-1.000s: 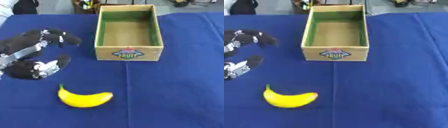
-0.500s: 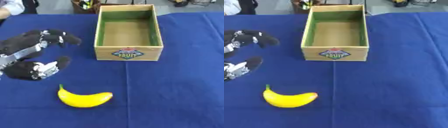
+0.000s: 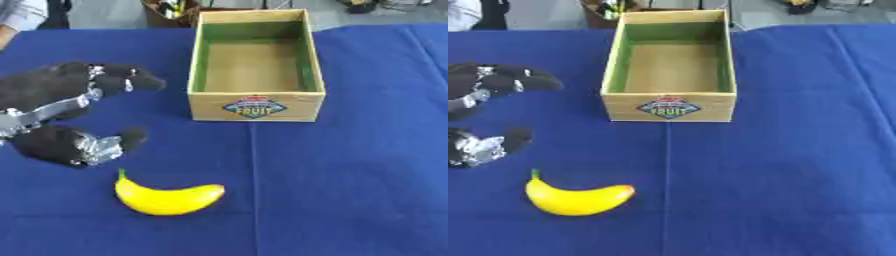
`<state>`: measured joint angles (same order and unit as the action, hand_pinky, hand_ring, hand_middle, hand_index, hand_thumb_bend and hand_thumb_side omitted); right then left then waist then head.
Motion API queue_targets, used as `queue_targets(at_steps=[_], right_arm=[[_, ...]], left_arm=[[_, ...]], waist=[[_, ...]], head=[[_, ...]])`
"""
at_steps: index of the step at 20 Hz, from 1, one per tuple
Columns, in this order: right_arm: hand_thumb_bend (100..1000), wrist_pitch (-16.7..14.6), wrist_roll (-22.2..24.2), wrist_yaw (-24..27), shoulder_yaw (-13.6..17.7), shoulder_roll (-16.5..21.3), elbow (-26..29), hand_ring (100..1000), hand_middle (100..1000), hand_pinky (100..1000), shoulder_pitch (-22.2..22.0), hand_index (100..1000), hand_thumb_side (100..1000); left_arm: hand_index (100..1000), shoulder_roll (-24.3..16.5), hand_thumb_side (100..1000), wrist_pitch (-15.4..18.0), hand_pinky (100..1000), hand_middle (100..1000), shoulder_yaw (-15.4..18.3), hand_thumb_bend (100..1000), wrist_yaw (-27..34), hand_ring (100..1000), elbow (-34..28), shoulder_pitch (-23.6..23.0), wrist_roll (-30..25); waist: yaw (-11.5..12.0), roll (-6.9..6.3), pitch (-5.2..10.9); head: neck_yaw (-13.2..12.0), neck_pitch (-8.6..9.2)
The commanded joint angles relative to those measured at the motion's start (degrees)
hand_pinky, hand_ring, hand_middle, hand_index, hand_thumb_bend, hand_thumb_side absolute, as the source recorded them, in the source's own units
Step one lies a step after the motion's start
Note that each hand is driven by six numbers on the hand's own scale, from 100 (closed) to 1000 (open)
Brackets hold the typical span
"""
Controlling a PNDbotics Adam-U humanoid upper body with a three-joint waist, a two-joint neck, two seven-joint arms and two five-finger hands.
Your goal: Pick up objects on the table and place them in the box.
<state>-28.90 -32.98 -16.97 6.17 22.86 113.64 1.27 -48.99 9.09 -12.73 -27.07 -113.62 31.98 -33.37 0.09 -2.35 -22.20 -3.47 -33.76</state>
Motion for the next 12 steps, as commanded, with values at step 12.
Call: queue_targets(at_steps=[12], right_arm=[[100, 0.19, 0.64, 1.09, 0.16, 1.20, 0.95, 637, 556, 704, -0.14, 735, 855]], left_arm=[[1000, -9.15, 971, -8.25, 884, 890, -7.17, 594, -3.76, 916, -0.97, 2.30, -1.08]], waist=[[0.32, -0.41, 1.69]], head=[[0.65, -0.50]])
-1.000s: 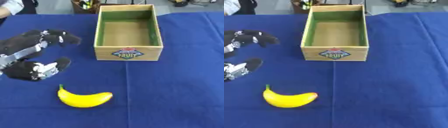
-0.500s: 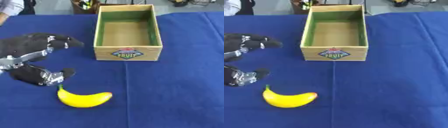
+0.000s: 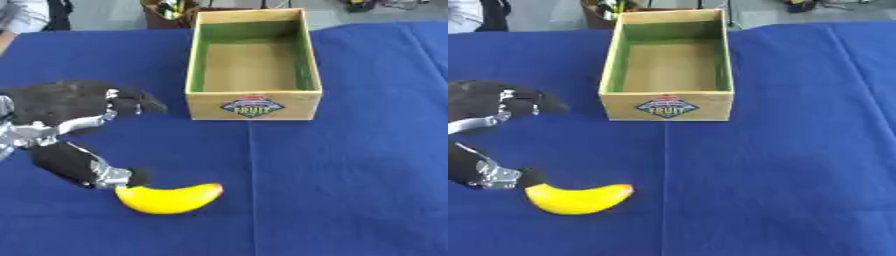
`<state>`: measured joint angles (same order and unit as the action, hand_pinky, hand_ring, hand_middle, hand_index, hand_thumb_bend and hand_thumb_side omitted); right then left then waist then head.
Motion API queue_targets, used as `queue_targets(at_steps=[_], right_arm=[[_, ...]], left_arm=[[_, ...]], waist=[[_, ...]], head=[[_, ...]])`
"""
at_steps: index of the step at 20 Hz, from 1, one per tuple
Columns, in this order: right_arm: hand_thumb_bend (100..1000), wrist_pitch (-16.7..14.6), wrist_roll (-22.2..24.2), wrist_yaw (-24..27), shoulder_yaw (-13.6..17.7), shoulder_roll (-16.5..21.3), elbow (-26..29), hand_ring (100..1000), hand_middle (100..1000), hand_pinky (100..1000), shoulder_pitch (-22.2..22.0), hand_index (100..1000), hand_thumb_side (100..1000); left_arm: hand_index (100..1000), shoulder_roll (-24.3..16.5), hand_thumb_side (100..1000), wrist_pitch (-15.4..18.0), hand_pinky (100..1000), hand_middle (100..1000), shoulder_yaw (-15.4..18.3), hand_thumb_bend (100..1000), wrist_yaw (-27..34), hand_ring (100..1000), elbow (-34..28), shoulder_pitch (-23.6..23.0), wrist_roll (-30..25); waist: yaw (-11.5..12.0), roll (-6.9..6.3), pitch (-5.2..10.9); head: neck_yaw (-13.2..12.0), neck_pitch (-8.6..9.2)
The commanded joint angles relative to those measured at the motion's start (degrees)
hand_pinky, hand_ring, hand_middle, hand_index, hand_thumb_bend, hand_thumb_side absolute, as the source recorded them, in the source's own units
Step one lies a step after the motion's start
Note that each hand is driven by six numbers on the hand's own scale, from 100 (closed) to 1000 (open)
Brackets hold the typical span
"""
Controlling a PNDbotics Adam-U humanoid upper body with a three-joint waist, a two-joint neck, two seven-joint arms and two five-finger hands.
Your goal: Pick up objects on the table and place them in the box.
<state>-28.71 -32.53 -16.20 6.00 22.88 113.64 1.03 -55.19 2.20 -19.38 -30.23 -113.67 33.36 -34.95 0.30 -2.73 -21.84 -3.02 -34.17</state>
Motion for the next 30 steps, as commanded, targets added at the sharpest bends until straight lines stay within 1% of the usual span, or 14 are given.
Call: queue_targets(at_steps=[1, 7, 10, 11, 12, 13, 15, 17, 18, 20, 22, 27, 28, 30], right_arm=[[100, 0.05, 0.22, 0.34, 0.32, 1.18, 0.95, 637, 556, 704, 0.08, 735, 854], [100, 0.31, 0.41, 0.45, 0.29, 1.17, 0.95, 636, 554, 704, 0.06, 735, 852], [100, 0.36, 0.36, 0.50, 0.35, 1.18, 0.95, 636, 554, 704, 0.01, 735, 851], [100, 0.38, 0.32, 0.52, 0.37, 1.17, 0.95, 636, 554, 704, 0.01, 735, 850], [100, 0.40, 0.26, 0.54, 0.41, 1.17, 0.95, 636, 554, 704, 0.01, 735, 849], [100, 0.41, 0.21, 0.56, 0.43, 1.17, 0.95, 636, 553, 704, 0.01, 734, 849], [100, 0.48, 0.16, 0.58, 0.44, 1.12, 0.95, 636, 553, 704, 0.00, 734, 849], [100, 0.51, 0.14, 0.63, 0.44, 1.09, 0.95, 635, 552, 704, 0.02, 733, 849], [100, 0.51, 0.13, 0.67, 0.44, 1.08, 0.95, 635, 552, 704, 0.03, 733, 849], [100, 0.51, 0.14, 0.76, 0.43, 1.06, 0.95, 635, 552, 704, 0.08, 733, 849], [100, 0.53, 0.17, 0.84, 0.44, 1.03, 0.95, 635, 552, 704, 0.10, 733, 849], [100, 0.54, 0.27, 1.07, 0.42, 0.94, 0.95, 634, 551, 704, 0.26, 732, 853], [100, 0.54, 0.30, 1.14, 0.41, 0.91, 0.95, 634, 551, 703, 0.30, 732, 853], [100, 0.55, 0.39, 1.27, 0.38, 0.89, 0.95, 634, 550, 703, 0.37, 732, 837]], left_arm=[[1000, -3.25, 976, -1.91, 882, 890, -1.05, 607, -0.62, 916, -0.92, 0.93, 0.75], [998, -4.00, 985, -3.62, 883, 890, -2.82, 653, -1.69, 915, -0.92, 1.26, 0.29], [970, -4.19, 979, -4.04, 861, 860, -3.59, 657, -2.59, 894, -0.92, 1.39, -0.10], [946, -4.14, 966, -4.11, 836, 809, -3.82, 641, -2.75, 853, -0.92, 1.49, 0.02], [942, -4.09, 962, -4.21, 830, 799, -4.08, 636, -2.83, 846, -0.92, 1.61, 0.31], [931, -4.04, 933, -4.37, 806, 763, -4.31, 613, -2.87, 820, -0.92, 1.68, 0.66], [928, -3.86, 926, -5.09, 799, 753, -5.01, 609, -2.71, 815, -0.92, 1.74, 2.10], [916, -3.68, 873, -5.80, 779, 722, -5.79, 597, -2.51, 804, -0.92, 1.65, 3.48], [916, -3.57, 873, -6.20, 779, 722, -6.23, 597, -2.44, 804, -0.92, 1.57, 4.27], [907, -3.29, 806, -6.89, 765, 708, -7.04, 558, -2.50, 800, -0.92, 1.47, 5.56], [907, -2.97, 806, -7.48, 765, 708, -7.72, 558, -2.87, 800, -0.92, 1.50, 6.73], [897, -1.60, 737, -7.97, 746, 697, -9.69, 530, -5.00, 789, -0.92, 1.36, 8.52], [909, -1.24, 669, -7.99, 729, 692, -10.31, 483, -5.40, 780, -0.92, 1.12, 8.53], [909, -0.66, 669, -8.25, 703, 692, -11.31, 483, -5.95, 780, -0.92, 0.79, 8.47]], waist=[[0.19, -0.10, 1.35], [0.65, -0.42, 1.43], [0.65, -0.55, 1.44], [0.63, -0.57, 1.45], [0.62, -0.58, 1.46], [0.61, -0.58, 1.46], [0.55, -0.57, 1.47], [0.53, -0.55, 1.49], [0.53, -0.55, 1.50], [0.51, -0.54, 1.52], [0.50, -0.53, 1.54], [0.34, -0.47, 1.53], [0.30, -0.45, 1.51], [0.26, -0.43, 1.49]], head=[[0.28, -0.09], [0.52, -0.16], [0.49, -0.16], [0.51, -0.14], [0.54, -0.13], [0.55, -0.13], [0.57, 0.01], [0.60, 0.07], [0.61, 0.09], [0.64, 0.21], [0.69, 0.27], [0.49, 0.36], [0.46, 0.36], [0.43, 0.36]])
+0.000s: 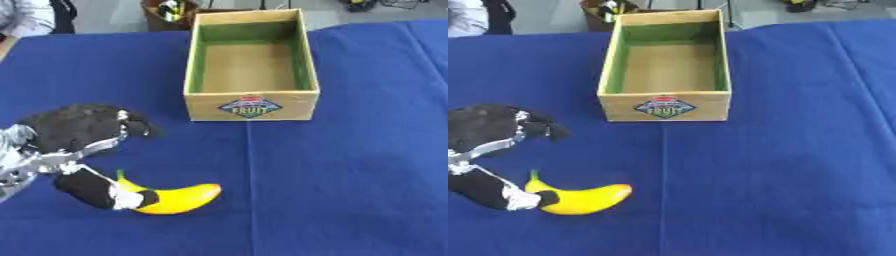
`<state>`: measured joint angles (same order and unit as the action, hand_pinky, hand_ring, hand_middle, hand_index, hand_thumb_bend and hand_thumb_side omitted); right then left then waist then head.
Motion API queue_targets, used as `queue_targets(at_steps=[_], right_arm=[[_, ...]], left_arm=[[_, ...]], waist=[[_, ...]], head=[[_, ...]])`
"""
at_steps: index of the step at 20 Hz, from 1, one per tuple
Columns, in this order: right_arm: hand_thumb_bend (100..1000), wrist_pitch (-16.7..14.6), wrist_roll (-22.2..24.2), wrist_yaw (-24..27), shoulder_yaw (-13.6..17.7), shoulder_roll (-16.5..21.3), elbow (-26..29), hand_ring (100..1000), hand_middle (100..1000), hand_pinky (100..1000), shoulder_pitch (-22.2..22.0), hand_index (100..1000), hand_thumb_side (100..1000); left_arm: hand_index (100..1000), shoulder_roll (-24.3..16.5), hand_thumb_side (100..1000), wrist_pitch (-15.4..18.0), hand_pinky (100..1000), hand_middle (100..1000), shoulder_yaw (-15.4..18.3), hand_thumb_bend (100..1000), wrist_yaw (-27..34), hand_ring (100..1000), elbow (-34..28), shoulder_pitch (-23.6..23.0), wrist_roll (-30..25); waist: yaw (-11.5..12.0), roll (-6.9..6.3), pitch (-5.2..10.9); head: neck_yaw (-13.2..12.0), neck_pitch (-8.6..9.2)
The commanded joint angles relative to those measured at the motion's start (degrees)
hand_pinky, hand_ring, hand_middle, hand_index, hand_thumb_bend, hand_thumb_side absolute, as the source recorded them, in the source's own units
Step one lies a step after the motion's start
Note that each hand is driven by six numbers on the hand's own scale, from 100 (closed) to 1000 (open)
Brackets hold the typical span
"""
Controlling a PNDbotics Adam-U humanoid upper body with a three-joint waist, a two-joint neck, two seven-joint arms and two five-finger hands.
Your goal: Pick up objects on the table and place them in the box.
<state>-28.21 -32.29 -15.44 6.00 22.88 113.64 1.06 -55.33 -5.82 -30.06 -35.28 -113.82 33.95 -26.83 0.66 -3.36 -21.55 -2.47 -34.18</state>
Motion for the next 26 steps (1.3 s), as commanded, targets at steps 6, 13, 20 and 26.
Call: queue_targets(at_steps=[6, 13, 20, 26], right_arm=[[100, 0.08, 0.30, 0.78, 0.38, 0.75, 0.95, 634, 550, 703, 0.50, 731, 855], [100, 0.26, 0.51, 1.03, 0.27, 0.57, 0.95, 631, 546, 703, 0.63, 729, 855], [100, 0.33, 0.85, 1.30, 0.10, 0.34, 0.95, 627, 542, 702, 0.85, 727, 855], [100, 0.34, 1.07, 1.55, 0.07, 0.19, 0.95, 627, 541, 702, 1.05, 726, 855]], left_arm=[[903, 0.67, 599, -1.89, 690, 676, -2.27, 412, -0.56, 727, -0.77, -1.18, 0.04], [866, 1.97, 620, -1.96, 672, 651, -2.97, 458, -1.29, 708, -0.77, -1.94, -0.13], [793, 2.77, 622, -0.85, 616, 577, -2.95, 487, -8.88, 617, -0.77, -3.19, 3.18], [776, 3.82, 636, -1.06, 568, 548, -3.39, 474, -11.34, 573, -0.77, -4.45, 3.19]], waist=[[-0.21, 0.32, 1.06], [-0.17, 0.40, 0.92], [-0.23, 0.47, 0.68], [-0.25, 0.59, 0.49]], head=[[-0.16, 0.54], [-0.15, 0.72], [-0.22, 0.76], [-0.26, 0.94]])
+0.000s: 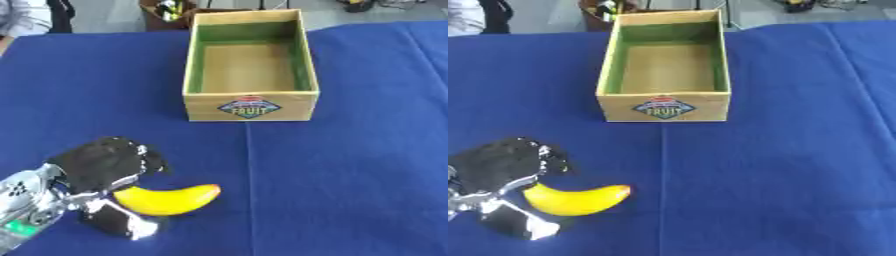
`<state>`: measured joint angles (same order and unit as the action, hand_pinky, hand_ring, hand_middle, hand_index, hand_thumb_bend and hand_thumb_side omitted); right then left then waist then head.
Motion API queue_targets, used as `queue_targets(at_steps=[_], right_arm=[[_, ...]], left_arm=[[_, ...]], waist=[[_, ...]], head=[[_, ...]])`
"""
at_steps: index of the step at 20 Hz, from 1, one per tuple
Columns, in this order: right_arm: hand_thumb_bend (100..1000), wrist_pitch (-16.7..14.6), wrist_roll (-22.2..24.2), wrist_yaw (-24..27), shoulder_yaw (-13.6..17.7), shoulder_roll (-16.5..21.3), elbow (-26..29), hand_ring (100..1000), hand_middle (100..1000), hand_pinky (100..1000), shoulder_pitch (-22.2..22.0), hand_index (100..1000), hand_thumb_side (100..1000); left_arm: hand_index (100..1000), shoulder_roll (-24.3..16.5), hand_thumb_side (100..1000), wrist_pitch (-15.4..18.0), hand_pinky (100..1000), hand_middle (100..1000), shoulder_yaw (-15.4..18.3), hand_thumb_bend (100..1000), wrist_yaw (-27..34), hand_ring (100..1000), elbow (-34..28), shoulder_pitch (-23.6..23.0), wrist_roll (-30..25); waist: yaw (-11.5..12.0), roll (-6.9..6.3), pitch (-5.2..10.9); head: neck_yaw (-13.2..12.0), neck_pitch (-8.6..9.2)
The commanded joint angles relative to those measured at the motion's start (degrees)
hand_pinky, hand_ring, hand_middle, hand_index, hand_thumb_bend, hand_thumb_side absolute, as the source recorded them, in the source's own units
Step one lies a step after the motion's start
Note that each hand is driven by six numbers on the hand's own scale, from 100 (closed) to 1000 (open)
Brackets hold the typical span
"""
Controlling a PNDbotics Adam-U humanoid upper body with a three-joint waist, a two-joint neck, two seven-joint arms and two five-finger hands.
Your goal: Pick up objects on the table and place them in the box.
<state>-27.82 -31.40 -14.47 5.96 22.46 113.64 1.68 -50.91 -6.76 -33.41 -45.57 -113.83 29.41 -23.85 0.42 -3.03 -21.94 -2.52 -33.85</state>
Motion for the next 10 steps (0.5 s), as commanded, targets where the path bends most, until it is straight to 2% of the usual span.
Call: queue_targets(at_steps=[1, 3, 4, 6, 7, 10], right_arm=[[100, -0.06, 0.19, 0.61, 0.12, 0.60, 0.95, 626, 541, 702, 0.46, 726, 855], [100, -0.08, 0.18, 0.70, 0.15, 0.57, 0.95, 626, 541, 702, 0.54, 726, 855], [100, -0.10, 0.18, 0.74, 0.16, 0.54, 0.95, 626, 541, 702, 0.59, 726, 856], [100, -0.11, 0.19, 0.85, 0.16, 0.50, 0.95, 626, 541, 702, 0.67, 725, 856], [100, -0.09, 0.22, 0.91, 0.15, 0.45, 0.95, 626, 540, 702, 0.70, 725, 856], [100, -0.05, 0.30, 1.05, 0.16, 0.36, 0.95, 626, 540, 702, 0.76, 725, 855]], left_arm=[[773, -0.49, 634, -0.17, 546, 541, -0.10, 461, -1.35, 561, -0.76, -0.07, 0.13], [773, -0.27, 633, -0.25, 544, 540, -0.20, 458, -2.17, 560, -0.76, -0.41, -0.10], [773, -0.17, 629, -0.41, 526, 545, -0.14, 405, -2.54, 551, -0.76, -0.63, -0.20], [774, 0.04, 628, -0.87, 525, 549, 0.02, 390, -3.32, 552, -0.76, -1.03, -0.26], [775, 0.22, 634, -1.17, 523, 557, 0.15, 355, -3.74, 553, -0.76, -1.21, -0.20], [776, 0.59, 630, -1.85, 526, 560, 0.26, 345, -4.69, 555, -0.76, -1.70, -0.10]], waist=[[-0.03, 0.27, 0.86], [-0.05, 0.29, 0.85], [-0.06, 0.32, 0.85], [-0.09, 0.36, 0.87], [-0.10, 0.39, 0.89], [-0.15, 0.43, 0.90]], head=[[-0.21, 0.63], [-0.26, 0.65], [-0.25, 0.73], [-0.30, 0.83], [-0.30, 0.95], [-0.29, 1.16]])
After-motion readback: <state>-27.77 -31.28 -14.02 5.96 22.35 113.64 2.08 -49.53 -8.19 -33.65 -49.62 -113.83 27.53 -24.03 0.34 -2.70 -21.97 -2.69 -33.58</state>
